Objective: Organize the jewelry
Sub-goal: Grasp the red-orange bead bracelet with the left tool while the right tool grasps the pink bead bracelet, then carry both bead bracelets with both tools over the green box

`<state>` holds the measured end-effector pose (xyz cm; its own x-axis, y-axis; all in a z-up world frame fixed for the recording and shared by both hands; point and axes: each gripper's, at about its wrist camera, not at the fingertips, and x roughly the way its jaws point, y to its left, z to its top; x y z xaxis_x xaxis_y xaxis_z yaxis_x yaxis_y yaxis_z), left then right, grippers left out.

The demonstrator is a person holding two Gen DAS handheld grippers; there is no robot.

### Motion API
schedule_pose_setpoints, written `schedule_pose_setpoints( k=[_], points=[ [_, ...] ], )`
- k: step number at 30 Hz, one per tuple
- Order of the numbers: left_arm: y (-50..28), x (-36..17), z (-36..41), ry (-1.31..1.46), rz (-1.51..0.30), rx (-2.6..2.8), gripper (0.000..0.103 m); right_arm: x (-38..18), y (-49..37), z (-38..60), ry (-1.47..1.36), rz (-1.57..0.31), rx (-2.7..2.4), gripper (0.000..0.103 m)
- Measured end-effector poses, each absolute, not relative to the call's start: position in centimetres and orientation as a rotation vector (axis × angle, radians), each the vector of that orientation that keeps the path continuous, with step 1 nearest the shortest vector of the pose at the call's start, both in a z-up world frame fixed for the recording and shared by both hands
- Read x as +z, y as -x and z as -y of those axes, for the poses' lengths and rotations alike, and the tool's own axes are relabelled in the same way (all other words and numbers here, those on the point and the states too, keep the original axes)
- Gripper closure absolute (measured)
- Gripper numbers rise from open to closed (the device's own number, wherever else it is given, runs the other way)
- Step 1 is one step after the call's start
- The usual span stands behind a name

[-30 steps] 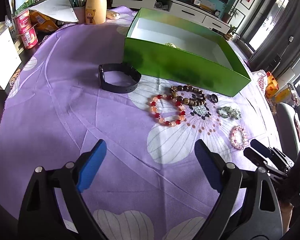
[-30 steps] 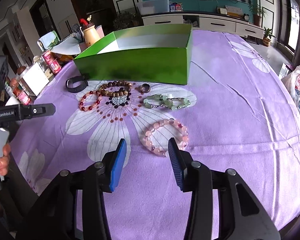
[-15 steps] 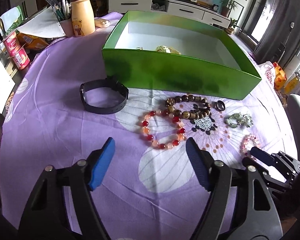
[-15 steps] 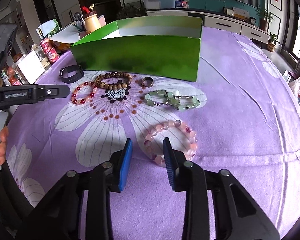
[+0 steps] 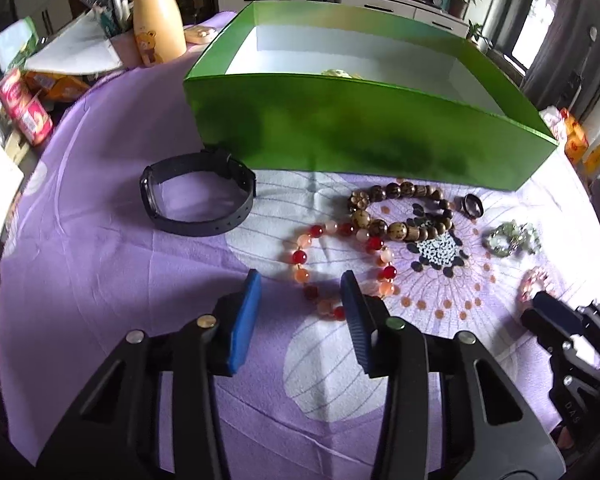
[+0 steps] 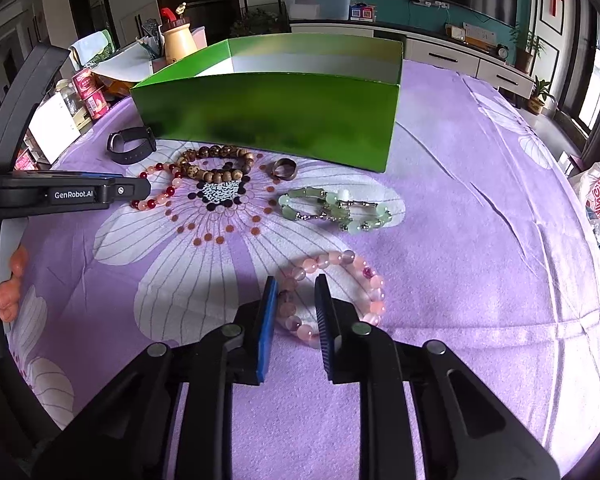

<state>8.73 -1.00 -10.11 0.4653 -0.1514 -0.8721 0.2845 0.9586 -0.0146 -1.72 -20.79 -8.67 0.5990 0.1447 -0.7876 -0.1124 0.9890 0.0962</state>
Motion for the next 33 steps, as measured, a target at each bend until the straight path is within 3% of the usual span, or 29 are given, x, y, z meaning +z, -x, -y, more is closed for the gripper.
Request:
schedule_pose_setpoints(
  k=[3,6,10,33],
  points=[
    [-8.5,-10.1,1.8,-0.189,-1.042,-0.297,0.074,-8.6,1.6,20.7,-0.022,-0.918,0.139,0.088],
    [-8.5,-10.1,1.8,-0.185,-1.044,-0.311,0.08,-8.7,1.6,21.0,-0.033,-0.916,0.131,0.094],
    [-8.6,-10.0,1.2,-0.141,-1.053,-0.319,0.094,-8.7,1.7,21.6,-0.087,-0.918,0.133,0.096],
    [-5.4,-3.0,0.1,0.021,-0.97,-0.437,0.095,-3.7,2.8,26.0,-0.635,-0.808,0.4,0.096]
  ],
)
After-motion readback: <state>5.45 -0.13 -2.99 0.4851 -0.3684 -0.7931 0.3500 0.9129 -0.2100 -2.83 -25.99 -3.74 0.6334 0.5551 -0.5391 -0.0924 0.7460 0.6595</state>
